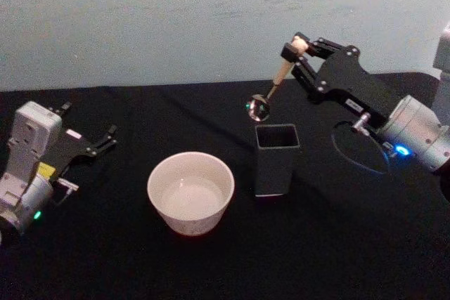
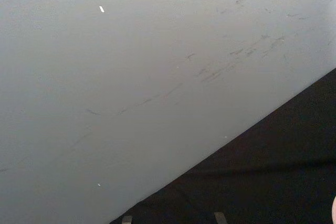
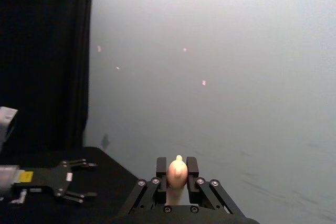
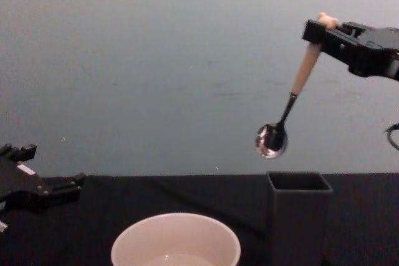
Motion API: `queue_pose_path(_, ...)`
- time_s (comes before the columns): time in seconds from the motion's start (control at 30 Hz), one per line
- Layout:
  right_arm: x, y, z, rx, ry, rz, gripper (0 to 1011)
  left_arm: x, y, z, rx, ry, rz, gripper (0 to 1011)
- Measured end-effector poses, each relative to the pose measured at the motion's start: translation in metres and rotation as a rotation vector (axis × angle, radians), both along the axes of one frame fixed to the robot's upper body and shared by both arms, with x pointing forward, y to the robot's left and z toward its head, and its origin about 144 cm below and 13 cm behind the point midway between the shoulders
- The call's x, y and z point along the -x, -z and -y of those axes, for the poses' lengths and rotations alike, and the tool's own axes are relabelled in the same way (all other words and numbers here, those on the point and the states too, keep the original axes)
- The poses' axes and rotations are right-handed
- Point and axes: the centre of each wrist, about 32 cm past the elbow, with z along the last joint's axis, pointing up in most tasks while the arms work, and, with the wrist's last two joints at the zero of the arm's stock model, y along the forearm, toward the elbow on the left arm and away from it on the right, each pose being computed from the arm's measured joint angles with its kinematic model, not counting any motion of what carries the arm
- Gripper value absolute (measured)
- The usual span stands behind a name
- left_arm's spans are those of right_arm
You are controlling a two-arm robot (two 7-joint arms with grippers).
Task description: Pick up the stirring spoon with one hand, stir inside the cup, then place it back in its original position.
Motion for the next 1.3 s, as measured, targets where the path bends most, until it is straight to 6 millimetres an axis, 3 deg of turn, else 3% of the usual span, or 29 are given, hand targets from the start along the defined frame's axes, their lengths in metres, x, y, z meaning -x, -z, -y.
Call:
queue_pose_path(0.47, -0.009, 0.011, -0.037, 0.022, -0.155, -0.025, 215, 0.000, 0.000, 0.000, 0.000, 0.000, 0.000, 1001)
queue_pose_path(1.3, -0.026, 0.060, -0.072, 0.187, -0.252, 0.019, 215, 0.000, 0.000, 0.000, 0.000, 0.000, 0.000, 1001)
